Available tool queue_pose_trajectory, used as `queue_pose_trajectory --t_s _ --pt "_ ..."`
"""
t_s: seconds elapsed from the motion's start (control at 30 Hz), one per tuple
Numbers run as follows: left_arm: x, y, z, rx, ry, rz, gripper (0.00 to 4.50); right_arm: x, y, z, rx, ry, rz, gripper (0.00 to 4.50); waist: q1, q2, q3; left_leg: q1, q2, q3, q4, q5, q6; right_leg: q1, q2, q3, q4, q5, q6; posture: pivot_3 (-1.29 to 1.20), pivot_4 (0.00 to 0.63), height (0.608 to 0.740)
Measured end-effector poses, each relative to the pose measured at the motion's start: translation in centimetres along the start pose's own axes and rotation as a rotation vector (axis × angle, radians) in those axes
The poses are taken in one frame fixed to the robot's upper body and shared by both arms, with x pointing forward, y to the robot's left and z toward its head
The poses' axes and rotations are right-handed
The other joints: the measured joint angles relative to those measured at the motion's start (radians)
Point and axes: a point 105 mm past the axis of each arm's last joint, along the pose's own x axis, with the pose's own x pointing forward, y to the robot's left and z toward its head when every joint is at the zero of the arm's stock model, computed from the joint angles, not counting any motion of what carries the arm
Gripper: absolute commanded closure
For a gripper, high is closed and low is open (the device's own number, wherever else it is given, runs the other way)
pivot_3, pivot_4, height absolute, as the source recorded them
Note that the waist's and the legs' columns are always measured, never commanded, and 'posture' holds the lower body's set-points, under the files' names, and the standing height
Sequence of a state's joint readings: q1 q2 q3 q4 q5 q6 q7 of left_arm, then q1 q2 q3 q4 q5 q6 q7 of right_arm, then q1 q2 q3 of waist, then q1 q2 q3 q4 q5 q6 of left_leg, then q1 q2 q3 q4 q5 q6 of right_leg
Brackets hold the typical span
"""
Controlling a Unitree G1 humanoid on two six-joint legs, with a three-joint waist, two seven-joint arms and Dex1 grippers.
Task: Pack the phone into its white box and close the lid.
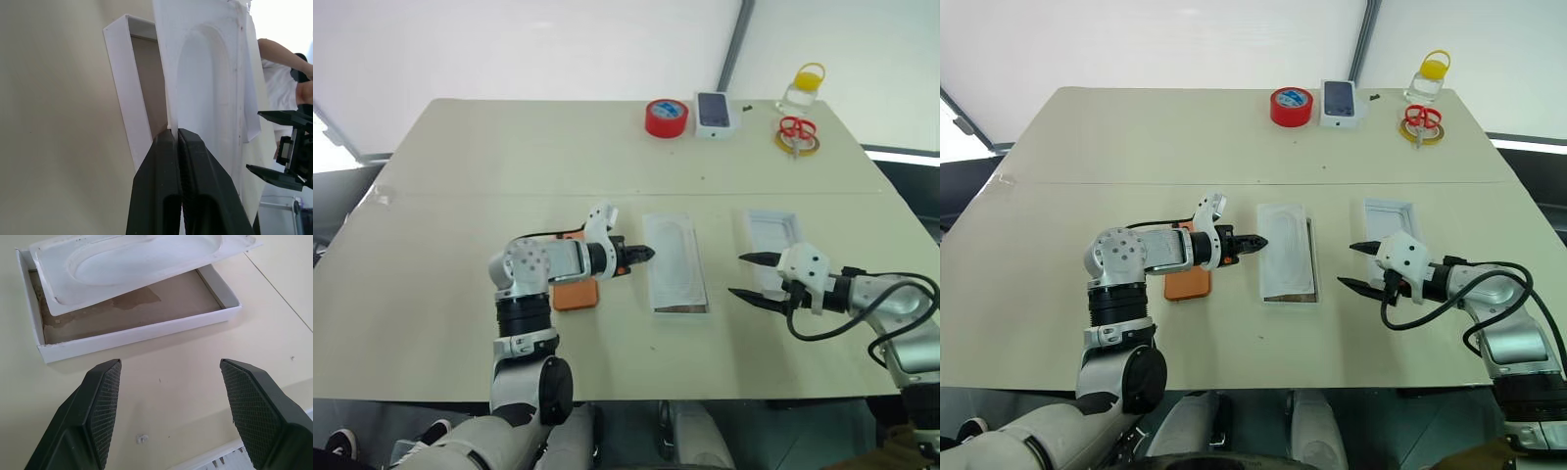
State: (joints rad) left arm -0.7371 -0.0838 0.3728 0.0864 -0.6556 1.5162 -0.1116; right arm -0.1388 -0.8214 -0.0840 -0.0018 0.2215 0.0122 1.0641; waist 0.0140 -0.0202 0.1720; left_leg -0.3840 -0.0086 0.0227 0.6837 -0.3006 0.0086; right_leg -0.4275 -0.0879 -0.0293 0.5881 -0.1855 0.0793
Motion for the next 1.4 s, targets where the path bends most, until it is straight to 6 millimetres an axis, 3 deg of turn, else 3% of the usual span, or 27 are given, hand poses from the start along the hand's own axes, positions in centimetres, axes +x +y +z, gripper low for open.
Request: queue_pose_trajectory --t_s 0.13,0.37,0.5,0.63,0.77,0.83,0.97,1.13,1.4 --pt "0.1 -0.4 -0.1 0.007 0.011 -0.017 1.58 0.1 -0.4 0.3 -0.015 -0.006 -0.012 1.07 -0.001 0.000 0.000 0.000 0.000 0.000 0.000 0.000 0.000 0.000 0.000 0.000 0.000 0.000 0.000 0.00 0.150 0.739" --pt "-0.3 -0.7 0.3 0.079 0.019 -0.014 1.58 1.8 -0.7 2.1 -0.011 -0.085 -0.028 1.07 -0.003 0.000 0.000 0.000 0.001 0.000 0.000 0.000 0.000 0.000 0.001 0.000 0.000 0.000 0.000 0.00 0.150 0.739" --pt "-1.5 -1.1 2.3 0.183 -0.086 -0.015 1.54 3.5 -0.5 3.9 0.012 -0.164 -0.028 2.31 -0.002 0.000 0.000 0.000 0.001 0.000 0.000 0.000 0.000 0.000 0.000 0.000 0.001 0.000 0.000 0.00 0.150 0.739" --pt "-3.8 -0.2 4.6 0.349 -0.224 0.036 1.54 5.4 -0.3 4.8 -0.023 -0.176 -0.044 4.44 -0.004 0.001 0.000 0.001 0.001 0.000 0.000 0.000 -0.001 -0.001 0.000 0.000 0.001 0.000 0.000 0.00 0.150 0.739" --pt "-7.1 2.6 6.2 0.487 -0.344 0.111 1.54 7.8 0.4 5.5 -0.065 -0.171 -0.035 4.48 -0.007 0.002 0.000 0.000 0.001 0.000 -0.001 0.001 -0.001 -0.003 0.000 0.000 0.003 0.000 -0.001 0.00 0.150 0.739" --pt "-9.6 4.3 7.1 0.652 -0.397 0.188 1.54 8.7 0.8 5.0 -0.136 -0.115 -0.012 4.48 -0.007 0.002 0.000 -0.001 0.001 0.001 -0.001 0.001 -0.002 -0.004 0.000 0.000 0.003 0.000 -0.001 0.00 0.150 0.739" --pt "-12.3 6.2 5.8 0.910 -0.396 0.205 1.54 9.1 1.5 3.3 -0.229 -0.009 0.042 4.48 0.000 0.002 0.000 -0.003 0.000 0.001 -0.001 0.001 -0.002 -0.005 -0.003 0.000 0.001 0.000 -0.002 0.00 0.150 0.739" --pt "-12.8 6.4 4.0 1.017 -0.406 0.131 1.54 8.8 2.0 2.8 -0.310 0.048 0.131 4.48 0.000 0.002 0.000 -0.004 -0.001 0.001 0.000 0.000 -0.001 -0.005 -0.005 -0.001 0.001 0.000 -0.002 0.00 0.150 0.739" --pt "-13.0 6.6 4.1 1.025 -0.418 0.130 1.54 7.5 4.6 3.2 -0.303 0.107 0.327 4.48 -0.003 0.002 0.000 -0.004 0.001 0.001 0.000 0.000 0.000 -0.005 -0.002 -0.002 0.002 0.000 -0.001 0.00 0.150 0.739"
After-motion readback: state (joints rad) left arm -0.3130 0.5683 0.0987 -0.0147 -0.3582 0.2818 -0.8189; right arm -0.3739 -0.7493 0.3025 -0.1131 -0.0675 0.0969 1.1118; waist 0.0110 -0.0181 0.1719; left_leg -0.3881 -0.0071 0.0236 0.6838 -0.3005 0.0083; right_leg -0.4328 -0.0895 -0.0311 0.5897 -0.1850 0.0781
